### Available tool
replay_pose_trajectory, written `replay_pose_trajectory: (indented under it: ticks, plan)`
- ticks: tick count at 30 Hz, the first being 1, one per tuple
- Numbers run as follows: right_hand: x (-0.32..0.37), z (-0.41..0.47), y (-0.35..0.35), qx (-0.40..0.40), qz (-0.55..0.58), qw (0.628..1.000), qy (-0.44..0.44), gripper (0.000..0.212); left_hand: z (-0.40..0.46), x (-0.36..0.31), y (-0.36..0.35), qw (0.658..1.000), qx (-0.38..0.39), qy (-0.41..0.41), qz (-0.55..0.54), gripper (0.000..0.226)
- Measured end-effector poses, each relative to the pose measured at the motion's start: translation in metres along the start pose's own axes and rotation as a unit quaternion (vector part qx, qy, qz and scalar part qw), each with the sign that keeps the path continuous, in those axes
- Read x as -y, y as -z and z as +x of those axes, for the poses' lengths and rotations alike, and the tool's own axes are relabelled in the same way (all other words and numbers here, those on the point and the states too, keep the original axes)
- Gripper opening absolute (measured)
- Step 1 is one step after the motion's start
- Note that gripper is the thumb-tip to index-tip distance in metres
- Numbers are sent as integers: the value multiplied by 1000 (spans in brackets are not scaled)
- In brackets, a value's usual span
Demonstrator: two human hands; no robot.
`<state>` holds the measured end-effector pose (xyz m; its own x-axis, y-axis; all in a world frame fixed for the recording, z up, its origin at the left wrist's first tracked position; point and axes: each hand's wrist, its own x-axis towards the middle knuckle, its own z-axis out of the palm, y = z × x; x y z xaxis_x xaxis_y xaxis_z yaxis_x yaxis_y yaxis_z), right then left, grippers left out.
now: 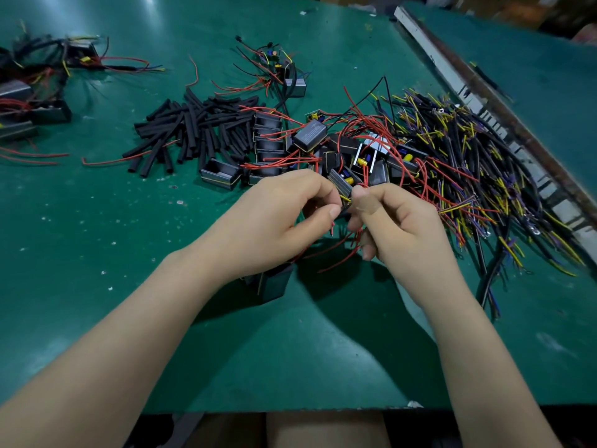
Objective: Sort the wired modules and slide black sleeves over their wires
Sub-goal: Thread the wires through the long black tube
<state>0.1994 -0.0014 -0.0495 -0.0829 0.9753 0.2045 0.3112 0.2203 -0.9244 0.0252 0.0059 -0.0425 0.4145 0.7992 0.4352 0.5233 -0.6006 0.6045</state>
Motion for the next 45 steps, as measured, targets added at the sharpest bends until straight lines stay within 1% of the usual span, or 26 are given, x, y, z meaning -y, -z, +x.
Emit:
replay_pose_trajectory:
  ticks: [2, 3, 4, 5, 6, 8, 10, 12, 14, 17, 21, 25, 29, 31, 34, 36, 40, 43, 45]
  plan:
    - [1, 0, 1, 3, 41, 999, 5, 22, 0, -2, 0, 1000, 4, -2, -5, 11]
    - [1, -1, 2, 2, 39, 999, 26, 20, 0, -3, 1, 1000, 4, 3, -18, 9]
    - [1, -1, 2, -5, 10, 998, 63, 18, 0, -3, 2, 999, 5, 12, -35, 7]
    - [-1, -2, 3, -16, -45, 992, 117, 15, -1, -3, 3, 998, 6, 24, -53, 5]
    - [-2, -1, 3, -33, -115, 977, 178, 14, -1, -3, 3, 997, 9, 41, -72, 5]
    - [-5, -1, 4, -65, -224, 931, 281, 15, 0, -1, 3, 990, 18, 82, -115, 10]
    - [-8, 0, 6, -77, -263, 902, 334, 18, 0, 0, 3, 979, 28, 109, -169, 13]
    - [-11, 0, 9, -83, -277, 886, 362, 19, 1, -1, 3, 971, 41, 121, -201, 14]
    - [-11, 1, 8, -90, -278, 885, 362, 19, 1, -1, 3, 970, 43, 121, -206, 12]
    - [-10, 2, 5, -105, -258, 898, 341, 17, 0, -1, 2, 975, 23, 105, -194, 8]
    - [-8, -1, 1, -100, -243, 917, 299, 16, -1, -2, 2, 988, 20, 65, -142, 4]
    - [-4, -3, 0, -70, -157, 961, 216, 25, 0, 0, 4, 994, -15, 47, -96, 2]
    - [-2, -4, -2, -62, -90, 981, 160, 21, 0, 1, 3, 998, -21, 33, -52, 8]
    - [-3, -2, -1, -57, -107, 980, 157, 20, -1, 0, 2, 999, -18, 29, -33, 13]
    - [-5, 1, 1, -48, -145, 969, 194, 15, -1, -1, 1, 998, -4, 41, -45, 12]
    - [-6, 1, 3, -41, -181, 951, 246, 13, -1, -2, 3, 995, 5, 62, -80, 6]
    - [-8, 0, 6, -28, -243, 911, 333, 12, 1, -3, 3, 979, 27, 122, -160, 12]
    - [-8, 2, 10, -66, -255, 898, 352, 13, 2, -2, 2, 968, 31, 138, -206, 14]
    - [-9, 5, 20, -110, -243, 907, 327, 16, 1, -1, 1, 970, 18, 141, -196, 14]
